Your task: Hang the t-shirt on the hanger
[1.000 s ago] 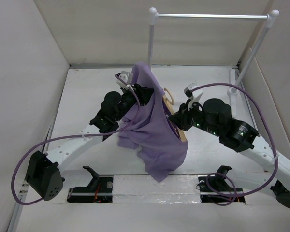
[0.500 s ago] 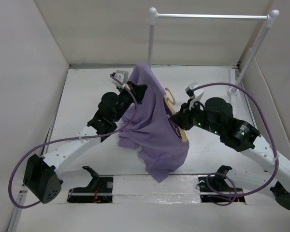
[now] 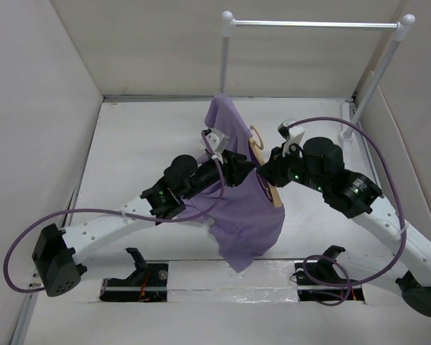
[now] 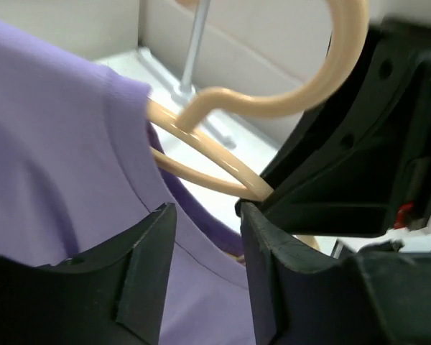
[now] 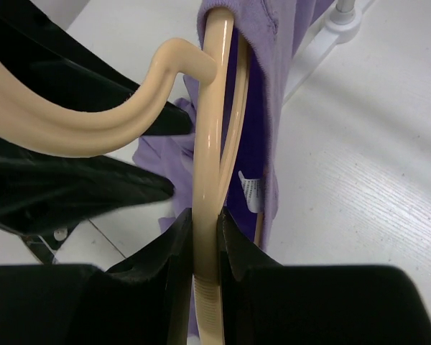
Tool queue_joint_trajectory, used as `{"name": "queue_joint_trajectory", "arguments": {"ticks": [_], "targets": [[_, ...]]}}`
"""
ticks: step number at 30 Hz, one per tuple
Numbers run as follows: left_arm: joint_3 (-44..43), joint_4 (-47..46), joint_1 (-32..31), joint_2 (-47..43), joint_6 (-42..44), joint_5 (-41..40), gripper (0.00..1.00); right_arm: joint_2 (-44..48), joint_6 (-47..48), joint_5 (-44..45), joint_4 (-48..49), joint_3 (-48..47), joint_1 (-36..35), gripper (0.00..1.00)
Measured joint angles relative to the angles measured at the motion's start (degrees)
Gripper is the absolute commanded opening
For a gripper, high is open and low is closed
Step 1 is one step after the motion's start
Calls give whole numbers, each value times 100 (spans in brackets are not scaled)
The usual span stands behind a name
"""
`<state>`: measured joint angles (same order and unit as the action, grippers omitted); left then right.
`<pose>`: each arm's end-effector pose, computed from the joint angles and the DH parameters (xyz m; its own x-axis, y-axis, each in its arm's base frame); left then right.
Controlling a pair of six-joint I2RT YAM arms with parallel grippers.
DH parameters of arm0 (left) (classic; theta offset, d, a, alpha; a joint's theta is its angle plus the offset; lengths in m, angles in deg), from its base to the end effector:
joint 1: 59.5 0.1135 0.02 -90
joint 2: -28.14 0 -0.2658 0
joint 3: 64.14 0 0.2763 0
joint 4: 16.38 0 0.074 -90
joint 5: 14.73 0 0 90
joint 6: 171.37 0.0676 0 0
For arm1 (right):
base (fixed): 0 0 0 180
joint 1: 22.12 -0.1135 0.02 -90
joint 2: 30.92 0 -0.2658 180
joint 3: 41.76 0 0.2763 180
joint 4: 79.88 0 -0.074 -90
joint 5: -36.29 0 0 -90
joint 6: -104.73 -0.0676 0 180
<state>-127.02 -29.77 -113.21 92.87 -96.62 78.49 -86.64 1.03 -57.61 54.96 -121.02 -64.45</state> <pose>0.1871 -0.2612 0.3733 -0.1060 -0.2993 -0.9482 0.8390 0.4849 -0.2469 0.1855 0.1752 0.3914 -0.4348 -0.0765 -0.8973 -0.6336 0.7340 0.2445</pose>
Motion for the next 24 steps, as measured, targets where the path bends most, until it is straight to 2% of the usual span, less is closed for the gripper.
{"name": "queue_joint_trajectory", "arguments": {"ticks": [6, 11, 16, 17, 18, 20, 21, 22, 24], "targets": [[-105, 372, -52, 302, 192, -522, 40, -61, -2, -129, 9, 0, 28, 0], [-238, 365, -44, 304, 238, -1058, 40, -55, -4, -199, 9, 0, 39, 0], [-343, 286, -44, 334, 297, -1248, 41, -46, -7, -256, 11, 2, 39, 0], [-411, 280, -44, 382, 313, -1274, 39, -39, -7, -260, 11, 2, 39, 0], [-476, 269, -44, 435, 321, -1303, 29, -33, -7, -264, 11, 2, 39, 0], [-555, 216, -44, 505, 339, -1366, 17, -13, -9, -264, 7, 4, 39, 0], [-570, 208, -44, 516, 367, -1405, 5, -2, -13, -264, 9, 7, 42, 0], [-579, 205, -44, 518, 376, -1440, 0, 13, -15, -264, 11, 9, 46, 0], [-581, 195, -44, 518, 413, -1495, 0, 46, -20, -264, 11, 9, 63, 0]]}}
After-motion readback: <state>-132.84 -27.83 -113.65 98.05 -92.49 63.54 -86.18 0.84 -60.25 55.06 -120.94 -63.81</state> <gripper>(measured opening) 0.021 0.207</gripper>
